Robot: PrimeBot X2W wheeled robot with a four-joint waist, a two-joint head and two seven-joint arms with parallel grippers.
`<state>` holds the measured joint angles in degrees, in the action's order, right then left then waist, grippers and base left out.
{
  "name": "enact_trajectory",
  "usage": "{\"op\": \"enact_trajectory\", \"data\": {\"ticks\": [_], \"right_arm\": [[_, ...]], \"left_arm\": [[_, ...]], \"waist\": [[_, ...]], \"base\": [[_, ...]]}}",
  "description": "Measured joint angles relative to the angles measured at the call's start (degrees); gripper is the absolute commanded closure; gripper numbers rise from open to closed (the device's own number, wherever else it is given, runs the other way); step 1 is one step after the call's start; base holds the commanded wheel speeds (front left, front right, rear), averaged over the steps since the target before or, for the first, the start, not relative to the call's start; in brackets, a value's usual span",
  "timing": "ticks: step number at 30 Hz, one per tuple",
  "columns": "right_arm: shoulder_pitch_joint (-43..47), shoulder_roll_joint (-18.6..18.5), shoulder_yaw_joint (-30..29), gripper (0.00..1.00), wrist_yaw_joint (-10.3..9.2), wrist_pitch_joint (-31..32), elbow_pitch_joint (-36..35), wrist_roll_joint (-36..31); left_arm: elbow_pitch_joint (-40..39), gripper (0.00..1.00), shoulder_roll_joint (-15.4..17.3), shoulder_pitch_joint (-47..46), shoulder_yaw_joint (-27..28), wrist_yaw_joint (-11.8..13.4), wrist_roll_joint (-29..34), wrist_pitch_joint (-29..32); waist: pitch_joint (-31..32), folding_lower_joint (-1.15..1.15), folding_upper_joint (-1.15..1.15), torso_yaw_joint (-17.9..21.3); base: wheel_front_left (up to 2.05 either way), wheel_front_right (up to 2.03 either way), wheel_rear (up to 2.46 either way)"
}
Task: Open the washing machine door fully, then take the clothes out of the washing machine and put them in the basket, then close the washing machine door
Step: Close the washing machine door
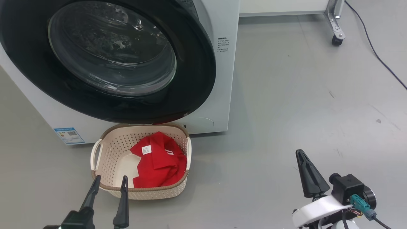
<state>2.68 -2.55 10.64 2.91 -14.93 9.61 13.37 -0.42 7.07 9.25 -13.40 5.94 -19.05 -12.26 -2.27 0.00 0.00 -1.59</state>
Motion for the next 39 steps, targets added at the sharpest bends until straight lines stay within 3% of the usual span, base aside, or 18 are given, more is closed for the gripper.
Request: {"op": "enact_trajectory", "data": {"ticks": [19,39], "right_arm": [[-8.05,-1.4,2.16,1.0,2.14,0.0,-1.45,-2.43],[-32.72,-6.37,7.5,1.0,4.07,2.81,0.02,-5.37]], "left_arm": [[-1.77,0.0,-1.12,-4.47,-2.23,-0.12,0.69,-0.52],[-2.09,0.0,-3.07,-12.0,-5.46,-1.29,0.99,-1.51]], "waist": [[-5.72,0.0,0.0,-4.37],[-16.35,0.0,0.0,-10.67]], "base": [[0.0,0.0,0.0],[0.0,0.0,0.0]]}}
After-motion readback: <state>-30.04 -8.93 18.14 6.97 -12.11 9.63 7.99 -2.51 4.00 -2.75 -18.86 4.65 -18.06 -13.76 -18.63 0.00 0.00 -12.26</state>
